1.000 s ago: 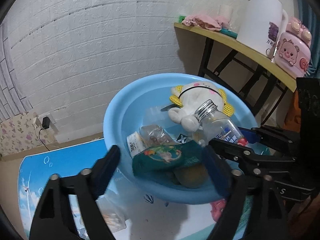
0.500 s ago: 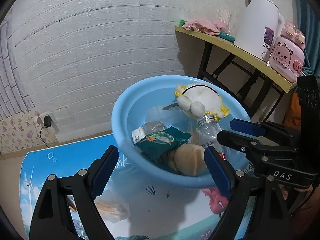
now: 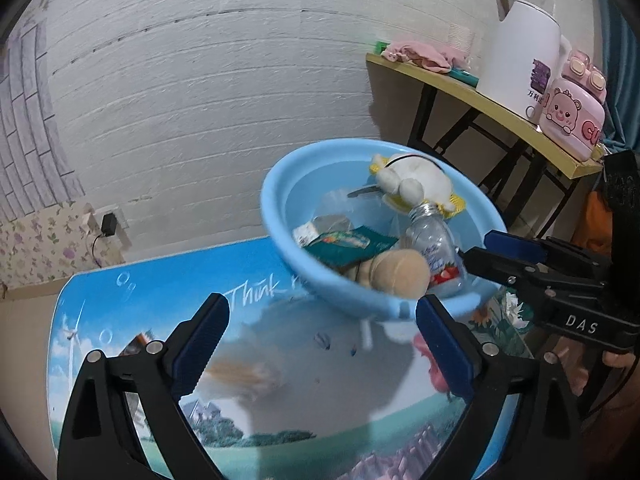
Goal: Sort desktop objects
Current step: 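Withdraw both grippers from the basin back over the table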
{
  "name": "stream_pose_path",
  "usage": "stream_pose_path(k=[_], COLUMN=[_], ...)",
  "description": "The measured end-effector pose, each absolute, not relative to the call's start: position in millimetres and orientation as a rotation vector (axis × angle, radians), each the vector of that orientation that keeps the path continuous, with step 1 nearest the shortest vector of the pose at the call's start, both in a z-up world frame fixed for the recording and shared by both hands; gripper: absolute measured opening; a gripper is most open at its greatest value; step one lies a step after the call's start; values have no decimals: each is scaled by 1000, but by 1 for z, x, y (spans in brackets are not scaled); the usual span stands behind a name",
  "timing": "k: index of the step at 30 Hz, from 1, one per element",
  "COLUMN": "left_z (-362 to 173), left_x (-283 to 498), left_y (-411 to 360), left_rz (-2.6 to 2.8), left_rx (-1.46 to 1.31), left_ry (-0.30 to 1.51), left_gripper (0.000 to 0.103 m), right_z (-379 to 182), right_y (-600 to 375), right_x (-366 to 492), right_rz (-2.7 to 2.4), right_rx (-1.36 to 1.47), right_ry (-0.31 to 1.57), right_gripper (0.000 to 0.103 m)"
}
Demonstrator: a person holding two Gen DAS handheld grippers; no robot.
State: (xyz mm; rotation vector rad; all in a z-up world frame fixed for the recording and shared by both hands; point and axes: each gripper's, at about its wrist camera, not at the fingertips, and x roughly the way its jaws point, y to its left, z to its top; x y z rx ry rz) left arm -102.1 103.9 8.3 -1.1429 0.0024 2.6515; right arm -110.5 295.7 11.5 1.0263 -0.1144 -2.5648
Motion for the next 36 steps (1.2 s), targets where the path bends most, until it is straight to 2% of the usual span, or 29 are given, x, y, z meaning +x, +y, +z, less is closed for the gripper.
stream_pose_path(k=[15,17,22,27,36], left_z=[-11,-12,-16,-25,-46], left_x=[-61,-54,-40,-28,-11], left_y=[50,40,13,-10,-37], left_rz=[2719,2733,2770,2790,2791], left_rx=[-1236,-1237,-1233,-1258,-1304], left_ry=[-80,-93,-143,-190,-230], left_gripper=[95,99,100,100,100], right_z=[15,17,13,7,-10], right_y=[251,242,223,199,181], right_x=[-71,-66,-58,-49,-51], right_rz=[-2503,-2500,-2415,-2413,-2393], right_rx=[976,968,991,1030,1144], right_ry=[-69,-45,-92,-26,-28], right_gripper=[48,48,48,48,48])
